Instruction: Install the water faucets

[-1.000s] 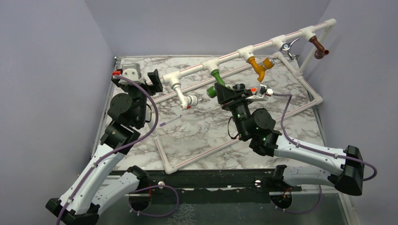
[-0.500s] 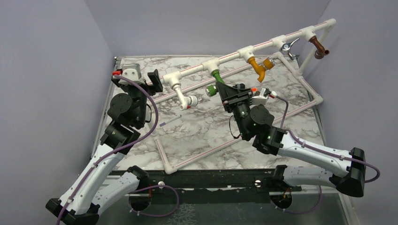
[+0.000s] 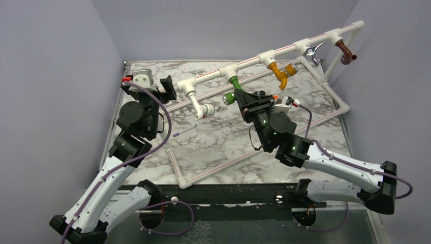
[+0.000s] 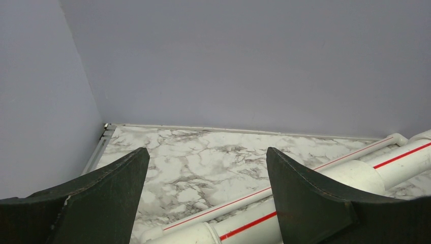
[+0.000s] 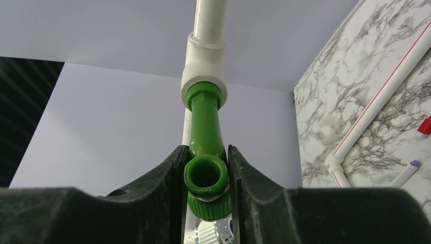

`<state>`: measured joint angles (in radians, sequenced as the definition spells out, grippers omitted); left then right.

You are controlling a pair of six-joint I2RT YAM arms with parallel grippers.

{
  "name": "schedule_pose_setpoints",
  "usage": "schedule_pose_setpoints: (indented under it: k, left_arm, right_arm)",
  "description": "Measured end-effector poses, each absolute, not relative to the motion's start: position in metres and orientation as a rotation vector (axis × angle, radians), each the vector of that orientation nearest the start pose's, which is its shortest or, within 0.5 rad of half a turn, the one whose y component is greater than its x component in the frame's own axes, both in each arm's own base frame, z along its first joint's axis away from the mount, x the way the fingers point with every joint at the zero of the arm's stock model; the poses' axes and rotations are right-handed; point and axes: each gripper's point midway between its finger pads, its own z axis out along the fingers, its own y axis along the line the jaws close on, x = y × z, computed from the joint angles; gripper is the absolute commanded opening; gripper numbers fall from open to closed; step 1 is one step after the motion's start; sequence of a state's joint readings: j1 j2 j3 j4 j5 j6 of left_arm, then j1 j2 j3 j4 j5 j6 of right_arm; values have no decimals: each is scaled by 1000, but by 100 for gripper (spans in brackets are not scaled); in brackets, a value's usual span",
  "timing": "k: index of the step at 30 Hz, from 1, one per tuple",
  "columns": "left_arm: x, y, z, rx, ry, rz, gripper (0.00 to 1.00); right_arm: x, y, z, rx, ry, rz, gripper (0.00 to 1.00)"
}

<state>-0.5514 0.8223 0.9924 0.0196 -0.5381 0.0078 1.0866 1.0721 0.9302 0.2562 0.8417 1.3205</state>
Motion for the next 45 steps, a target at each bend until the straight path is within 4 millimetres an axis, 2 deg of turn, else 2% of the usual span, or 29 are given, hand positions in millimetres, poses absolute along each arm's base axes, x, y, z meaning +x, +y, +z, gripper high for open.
schedule_pose_setpoints:
  k: [2, 9, 17, 24, 29, 37, 45]
  left_arm:
    - [303, -81, 409, -59, 1407, -80, 86]
    - [303, -80, 409, -60, 1407, -80, 85]
    - [303, -81, 409, -59, 1408, -80, 86]
    - [303, -81, 409, -59, 1408, -80, 86]
    - [303, -81, 409, -59, 1408, -80, 86]
    - [303, -81, 409, -59, 1408, -80, 85]
    - [303, -80, 409, -59, 1408, -80, 86]
  right_arm:
    - [262, 275, 384, 915, 1378, 1305, 53]
    - [257, 266, 395, 936, 1364, 1329, 71]
    - [249, 251, 395, 916, 1397, 1289, 75]
    - [246, 234, 389, 816, 1455, 1132, 76]
    - [245, 220, 390, 636, 1476, 954, 76]
    - [236, 196, 409, 216, 1431, 662, 76]
    - [223, 203, 424, -290, 1320, 428, 76]
